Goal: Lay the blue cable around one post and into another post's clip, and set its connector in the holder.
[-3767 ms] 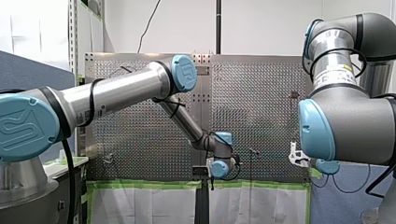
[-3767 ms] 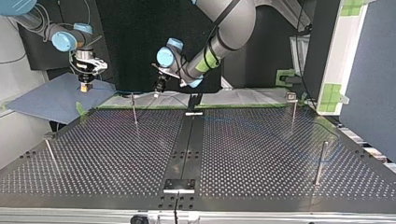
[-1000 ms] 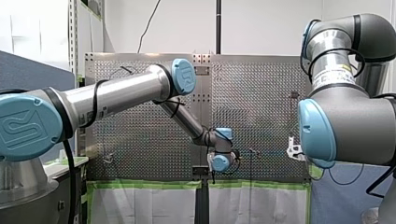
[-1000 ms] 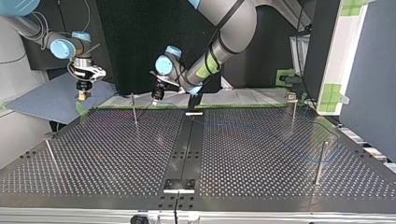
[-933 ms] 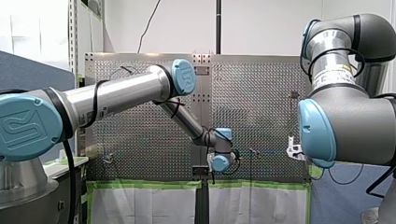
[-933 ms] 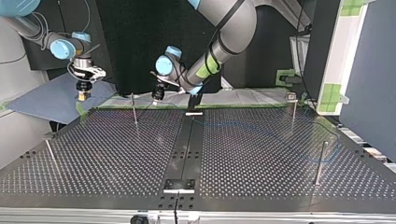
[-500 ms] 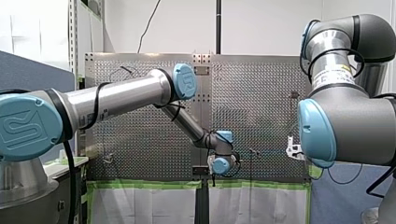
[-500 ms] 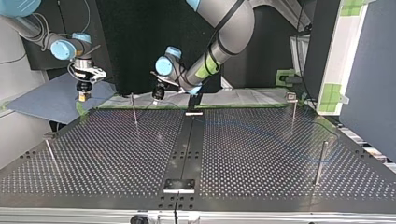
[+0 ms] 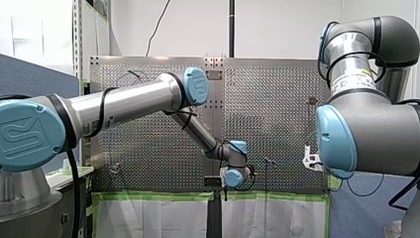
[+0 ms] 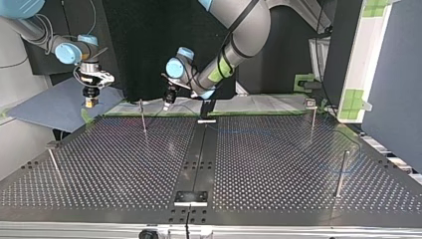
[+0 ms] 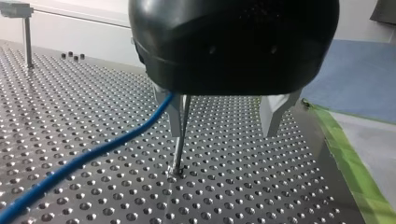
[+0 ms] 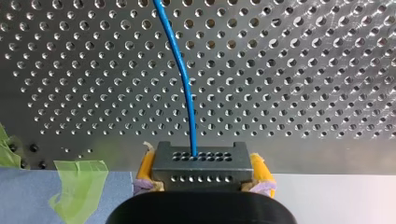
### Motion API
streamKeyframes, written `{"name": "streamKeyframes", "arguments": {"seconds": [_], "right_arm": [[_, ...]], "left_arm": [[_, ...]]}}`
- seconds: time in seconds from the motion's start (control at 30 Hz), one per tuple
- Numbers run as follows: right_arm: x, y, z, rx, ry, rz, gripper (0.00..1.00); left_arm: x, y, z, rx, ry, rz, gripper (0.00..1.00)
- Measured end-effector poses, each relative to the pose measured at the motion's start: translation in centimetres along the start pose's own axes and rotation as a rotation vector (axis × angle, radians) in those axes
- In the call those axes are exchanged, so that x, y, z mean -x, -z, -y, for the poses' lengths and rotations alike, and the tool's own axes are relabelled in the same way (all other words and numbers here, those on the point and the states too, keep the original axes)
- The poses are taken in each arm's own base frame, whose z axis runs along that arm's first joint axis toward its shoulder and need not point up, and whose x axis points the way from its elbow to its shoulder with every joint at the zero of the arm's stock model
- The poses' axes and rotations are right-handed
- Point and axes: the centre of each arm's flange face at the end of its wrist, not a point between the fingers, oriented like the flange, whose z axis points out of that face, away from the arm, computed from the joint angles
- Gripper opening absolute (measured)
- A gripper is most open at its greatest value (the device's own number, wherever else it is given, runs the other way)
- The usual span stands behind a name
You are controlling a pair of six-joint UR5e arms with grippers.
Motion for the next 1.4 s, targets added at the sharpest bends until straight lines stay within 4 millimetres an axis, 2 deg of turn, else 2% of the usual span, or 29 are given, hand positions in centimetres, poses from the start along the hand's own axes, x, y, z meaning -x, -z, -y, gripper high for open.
{"name": "streamKeyframes", "arguments": {"seconds": [0.03, 0.2, 0.53, 0.9, 1.17, 1.4], "right_arm": [[0.0, 0.0, 0.0, 0.000, -0.001, 0.000, 0.00], [0.1, 0.0, 0.0, 0.000, -0.002, 0.004, 0.00], [0.2, 0.1, 0.1, -0.003, -0.007, 0.009, 0.00], [0.3, 0.2, 0.1, -0.002, -0.011, 0.018, 0.00], [0.4, 0.2, 0.1, -0.002, -0.015, 0.020, 0.00], [0.5, 0.2, 0.1, -0.003, -0.016, 0.022, 0.00]], "left_arm": [[0.0, 0.1, 0.1, -0.001, -0.004, -0.001, 1.00], [0.4, 0.2, 0.5, -0.005, -0.011, 0.001, 1.00], [3.1, 1.7, 1.5, -0.012, -0.056, -0.008, 1.00], [1.9, 5.1, 2.0, -0.020, -0.118, -0.093, 1.00], [2.0, 6.9, 3.9, -0.042, -0.154, -0.150, 1.00], [4.3, 8.0, 6.1, -0.058, -0.159, -0.144, 1.00]]}}
